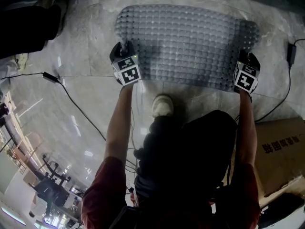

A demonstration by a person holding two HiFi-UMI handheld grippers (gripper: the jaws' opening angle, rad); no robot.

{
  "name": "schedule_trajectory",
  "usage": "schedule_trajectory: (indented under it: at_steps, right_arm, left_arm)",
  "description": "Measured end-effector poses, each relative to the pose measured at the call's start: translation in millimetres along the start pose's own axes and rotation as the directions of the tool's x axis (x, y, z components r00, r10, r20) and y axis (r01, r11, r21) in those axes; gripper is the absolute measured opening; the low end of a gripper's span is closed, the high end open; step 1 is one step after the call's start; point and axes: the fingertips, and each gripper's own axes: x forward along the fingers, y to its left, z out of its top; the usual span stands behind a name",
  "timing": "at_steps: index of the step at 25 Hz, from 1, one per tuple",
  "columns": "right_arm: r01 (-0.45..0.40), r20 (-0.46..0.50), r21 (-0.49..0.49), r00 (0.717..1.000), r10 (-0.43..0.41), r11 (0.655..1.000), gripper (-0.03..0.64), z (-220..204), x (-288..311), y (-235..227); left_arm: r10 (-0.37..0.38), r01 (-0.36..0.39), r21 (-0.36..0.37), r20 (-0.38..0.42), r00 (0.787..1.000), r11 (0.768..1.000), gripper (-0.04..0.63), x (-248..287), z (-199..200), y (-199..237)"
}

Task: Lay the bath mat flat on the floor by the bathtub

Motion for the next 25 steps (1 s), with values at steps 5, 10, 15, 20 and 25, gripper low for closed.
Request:
schedule_trajectory:
  at_steps: [5, 10, 15, 20, 25]
  right_arm:
    - [0.016, -0.026, 0.065, 1.000, -0.014, 0.998, 0.166, -9, 7, -9]
    - [0.033, -0.014, 0.113, 0.999, -0.032, 0.993, 0.207, -14, 7, -17]
    - [0.018, -0.005, -0.023, 1.000, -0.018, 1.000, 0.304, -5, 4, -9]
    - [-0.032, 0.000, -0.051, 0.999, 0.032, 0.998, 0.307, -5, 4, 9]
    - [-0.041, 0.002, -0.028, 0.999, 0.041, 0.999, 0.307, -8, 5, 16]
  left_arm:
    - [-0.002, 0.003, 0.039, -0.024, 1.000, 0.999, 0.156, 8, -10, 2]
    - [0.003, -0.002, 0.056, -0.007, 1.000, 0.998, 0.156, 7, -8, 2]
    - [-0.012, 0.012, 0.062, 0.004, 1.000, 0.998, 0.156, 2, -5, -4]
    - [-0.029, 0.029, 0.047, 0.006, 1.000, 0.998, 0.158, -3, -5, -14]
    - [-0.043, 0.042, 0.040, 0.019, 0.999, 0.998, 0.158, -9, -2, -22]
